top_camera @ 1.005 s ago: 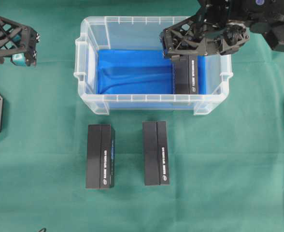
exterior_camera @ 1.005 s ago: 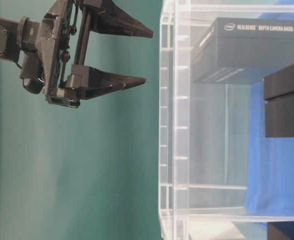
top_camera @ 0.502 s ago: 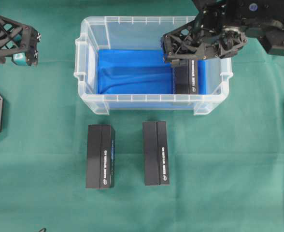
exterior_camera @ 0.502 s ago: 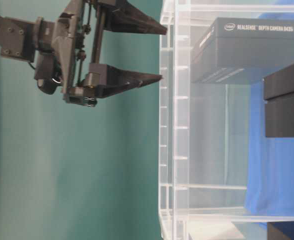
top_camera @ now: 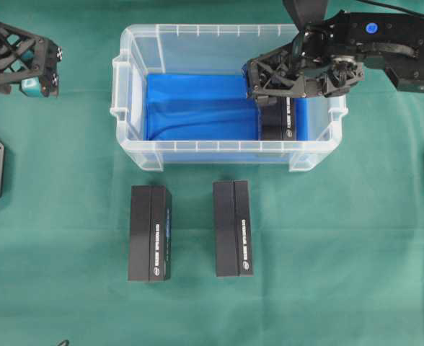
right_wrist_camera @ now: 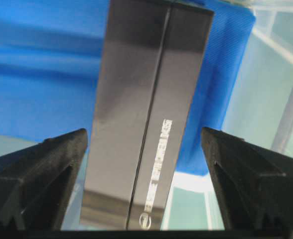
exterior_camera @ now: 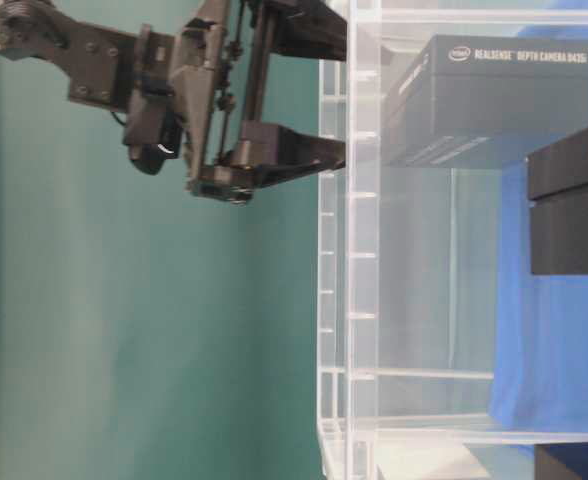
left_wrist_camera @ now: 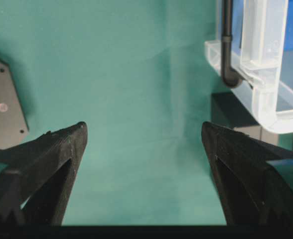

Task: Take out the box from the case.
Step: 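Lower the right gripper around the right box and close on it, then lift the right box up out of the bin with the right gripper, then carry the box forward and lower it onto the table right of the middle box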

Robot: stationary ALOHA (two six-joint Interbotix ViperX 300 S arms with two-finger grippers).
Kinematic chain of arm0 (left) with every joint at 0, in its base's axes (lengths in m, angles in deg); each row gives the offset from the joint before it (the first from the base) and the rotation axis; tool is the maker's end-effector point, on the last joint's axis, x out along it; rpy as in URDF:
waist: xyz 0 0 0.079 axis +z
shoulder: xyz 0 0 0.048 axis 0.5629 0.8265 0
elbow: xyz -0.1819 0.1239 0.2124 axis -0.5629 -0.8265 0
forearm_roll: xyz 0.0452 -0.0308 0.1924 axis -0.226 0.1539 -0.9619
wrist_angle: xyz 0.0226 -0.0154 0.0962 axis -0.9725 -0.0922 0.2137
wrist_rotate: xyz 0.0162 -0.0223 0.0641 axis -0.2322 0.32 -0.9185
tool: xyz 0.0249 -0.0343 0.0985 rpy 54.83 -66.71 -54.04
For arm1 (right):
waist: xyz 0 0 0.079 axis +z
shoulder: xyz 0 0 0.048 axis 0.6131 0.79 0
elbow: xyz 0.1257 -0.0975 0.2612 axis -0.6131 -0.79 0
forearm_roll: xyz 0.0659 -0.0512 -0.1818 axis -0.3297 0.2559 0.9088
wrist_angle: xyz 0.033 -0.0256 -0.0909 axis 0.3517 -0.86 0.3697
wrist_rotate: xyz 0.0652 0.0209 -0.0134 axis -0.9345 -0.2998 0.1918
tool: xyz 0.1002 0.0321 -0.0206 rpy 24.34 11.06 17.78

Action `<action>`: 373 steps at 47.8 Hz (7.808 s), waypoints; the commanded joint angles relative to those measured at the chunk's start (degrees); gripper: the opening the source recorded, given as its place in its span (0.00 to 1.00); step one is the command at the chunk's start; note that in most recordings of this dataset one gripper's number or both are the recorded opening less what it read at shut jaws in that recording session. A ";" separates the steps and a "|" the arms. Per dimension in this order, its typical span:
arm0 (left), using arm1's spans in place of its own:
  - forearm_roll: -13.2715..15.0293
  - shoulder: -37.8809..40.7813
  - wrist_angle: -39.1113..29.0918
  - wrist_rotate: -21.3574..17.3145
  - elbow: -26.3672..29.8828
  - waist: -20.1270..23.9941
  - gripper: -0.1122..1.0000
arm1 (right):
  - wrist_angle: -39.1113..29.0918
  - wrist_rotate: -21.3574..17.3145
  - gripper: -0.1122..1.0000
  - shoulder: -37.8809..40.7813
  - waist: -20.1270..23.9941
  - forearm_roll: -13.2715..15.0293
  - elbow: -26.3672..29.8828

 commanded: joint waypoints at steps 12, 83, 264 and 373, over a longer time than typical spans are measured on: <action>0.00 -0.18 0.53 0.18 1.49 0.18 0.93 | 4.39 -0.09 0.92 2.37 -0.53 0.09 -0.79; 0.00 -0.18 1.05 0.00 1.41 -0.79 0.93 | -3.96 -3.52 0.68 2.55 -0.18 -1.05 3.25; 0.09 -0.18 0.97 0.70 1.41 -2.37 0.93 | -34.80 -10.46 0.68 -5.98 19.60 2.20 25.84; -0.09 -0.35 2.02 1.85 0.88 -4.66 0.93 | -1.93 -39.73 0.68 1.32 32.78 0.88 -3.43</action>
